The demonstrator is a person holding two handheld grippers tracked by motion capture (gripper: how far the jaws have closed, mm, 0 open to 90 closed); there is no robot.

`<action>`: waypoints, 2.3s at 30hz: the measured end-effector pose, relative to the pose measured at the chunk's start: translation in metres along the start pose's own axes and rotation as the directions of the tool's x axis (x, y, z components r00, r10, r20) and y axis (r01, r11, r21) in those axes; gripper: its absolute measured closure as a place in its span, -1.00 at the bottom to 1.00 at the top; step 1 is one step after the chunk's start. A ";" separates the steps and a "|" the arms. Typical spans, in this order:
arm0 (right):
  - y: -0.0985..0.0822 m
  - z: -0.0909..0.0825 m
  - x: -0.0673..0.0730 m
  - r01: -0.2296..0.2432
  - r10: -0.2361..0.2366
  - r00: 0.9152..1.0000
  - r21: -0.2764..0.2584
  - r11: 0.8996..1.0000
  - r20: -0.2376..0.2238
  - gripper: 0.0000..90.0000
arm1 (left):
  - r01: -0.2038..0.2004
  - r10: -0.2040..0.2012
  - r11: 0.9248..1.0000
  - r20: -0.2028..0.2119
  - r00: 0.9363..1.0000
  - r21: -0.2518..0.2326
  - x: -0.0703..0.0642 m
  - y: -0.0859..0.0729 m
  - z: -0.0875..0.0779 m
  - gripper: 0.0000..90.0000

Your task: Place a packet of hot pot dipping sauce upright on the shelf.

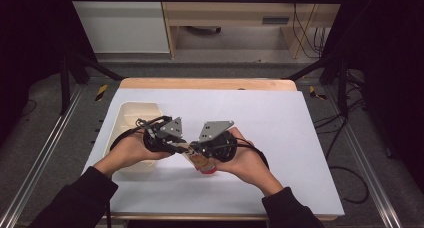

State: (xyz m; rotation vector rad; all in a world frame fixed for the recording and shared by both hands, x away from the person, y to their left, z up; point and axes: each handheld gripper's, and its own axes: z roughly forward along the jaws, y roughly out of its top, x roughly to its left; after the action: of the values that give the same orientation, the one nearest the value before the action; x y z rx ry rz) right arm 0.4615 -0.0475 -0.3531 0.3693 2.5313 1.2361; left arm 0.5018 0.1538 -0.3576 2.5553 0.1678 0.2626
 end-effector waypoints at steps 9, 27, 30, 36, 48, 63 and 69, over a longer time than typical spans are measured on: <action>-0.017 -0.001 0.006 -0.025 0.025 0.994 -0.006 1.000 0.105 -0.36 | -0.004 0.004 1.000 -0.004 1.000 0.004 0.001 -0.001 0.000 0.61; -0.120 -0.013 -0.012 -0.292 0.271 0.928 0.047 0.955 0.255 -0.80 | 0.017 -0.017 1.000 -0.001 1.000 -0.002 0.002 0.002 0.001 0.62; -0.126 -0.012 -0.015 -0.315 0.287 0.919 0.062 0.947 0.271 -0.80 | 0.023 -0.023 1.000 -0.011 1.000 -0.001 0.002 0.003 0.002 0.62; -0.129 -0.013 -0.016 -0.326 0.296 0.910 0.061 0.943 0.289 -0.79 | 0.033 -0.033 0.999 -0.012 0.999 0.010 0.002 0.006 0.001 0.62; -0.133 -0.008 -0.016 -0.336 0.306 0.917 0.079 0.939 0.256 -0.79 | 0.008 -0.008 0.999 0.010 1.000 0.034 0.000 0.037 0.000 0.63; -0.130 -0.012 -0.016 -0.330 0.306 0.915 0.051 0.943 0.263 -0.79 | -0.105 0.106 0.983 0.001 0.994 0.149 0.001 0.060 -0.039 0.63; -0.129 -0.011 -0.013 -0.324 0.297 0.917 0.066 0.944 0.266 -0.79 | -0.109 0.112 0.979 -0.003 0.994 0.174 0.004 0.052 -0.051 0.63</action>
State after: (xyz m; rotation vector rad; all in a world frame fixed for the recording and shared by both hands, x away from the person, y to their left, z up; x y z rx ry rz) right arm 0.4572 -0.1371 -0.4479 0.9261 2.3842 1.0728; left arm 0.4974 0.1373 -0.2866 2.7413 0.0551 0.3195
